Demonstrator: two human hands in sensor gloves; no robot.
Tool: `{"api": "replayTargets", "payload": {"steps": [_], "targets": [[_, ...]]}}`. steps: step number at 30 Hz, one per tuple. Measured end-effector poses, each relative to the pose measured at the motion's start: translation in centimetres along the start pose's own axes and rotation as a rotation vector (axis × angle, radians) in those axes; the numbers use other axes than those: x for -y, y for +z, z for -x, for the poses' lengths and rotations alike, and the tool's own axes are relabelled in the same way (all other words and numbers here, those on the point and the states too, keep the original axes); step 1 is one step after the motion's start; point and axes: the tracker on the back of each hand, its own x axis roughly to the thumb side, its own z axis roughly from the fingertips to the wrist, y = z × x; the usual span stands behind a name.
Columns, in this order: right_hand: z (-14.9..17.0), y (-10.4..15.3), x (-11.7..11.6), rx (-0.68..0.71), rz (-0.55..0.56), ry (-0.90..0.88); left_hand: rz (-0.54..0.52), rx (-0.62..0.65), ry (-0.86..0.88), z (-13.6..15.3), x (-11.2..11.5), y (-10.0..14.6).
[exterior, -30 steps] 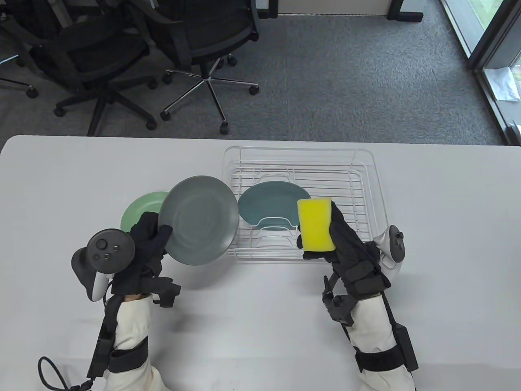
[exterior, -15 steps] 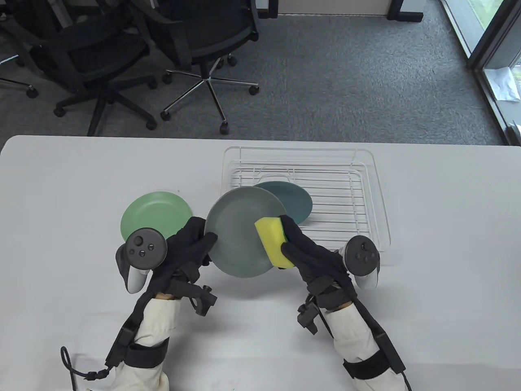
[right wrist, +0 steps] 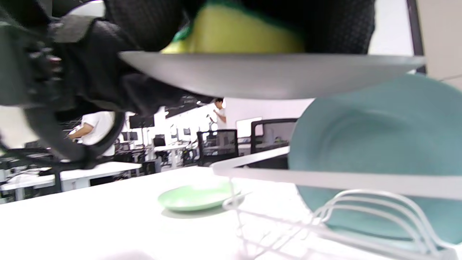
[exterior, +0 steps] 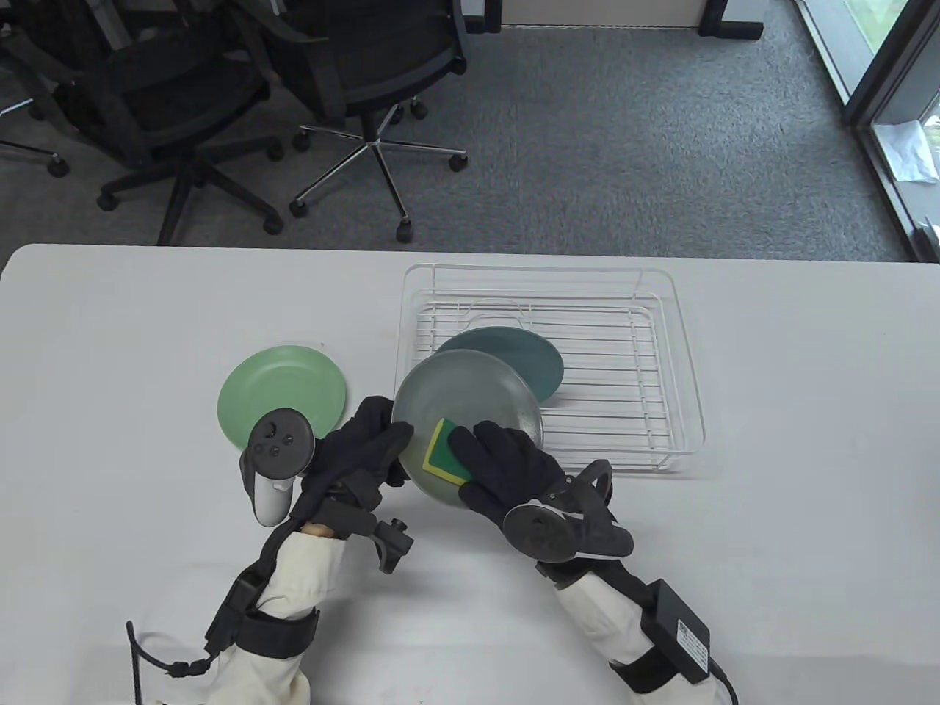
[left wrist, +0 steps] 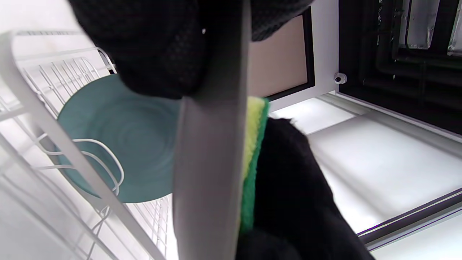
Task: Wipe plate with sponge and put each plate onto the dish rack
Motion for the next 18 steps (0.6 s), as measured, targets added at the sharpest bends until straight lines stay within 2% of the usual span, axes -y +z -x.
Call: {"api": "replayTargets", "payload": {"steps": [3,6,12,15,18], "targets": [[-0.6,0.0,0.2,0.0,0.004,-0.043,0.005,0.017,0.008,0.1,0.4,0.0],[-0.7,0.1,0.4,-0.034,0.072,-0.03,0.016,0.067,-0.009,-0.3,1.3,0.1],[0.2,0.2,0.4,-0.099,0.147,0.03,0.052,0.133,-0.158,-1.7,3.0,0.5],[1.1,0.3,0.2,-0.151,0.178,0.084,0.075,0.136,-0.122,-1.8,3.4,0.6],[2.0,0.4,0.0,-0.186,0.164,0.148,0.082,0.129,-0.091,-1.7,3.7,0.5]]}}
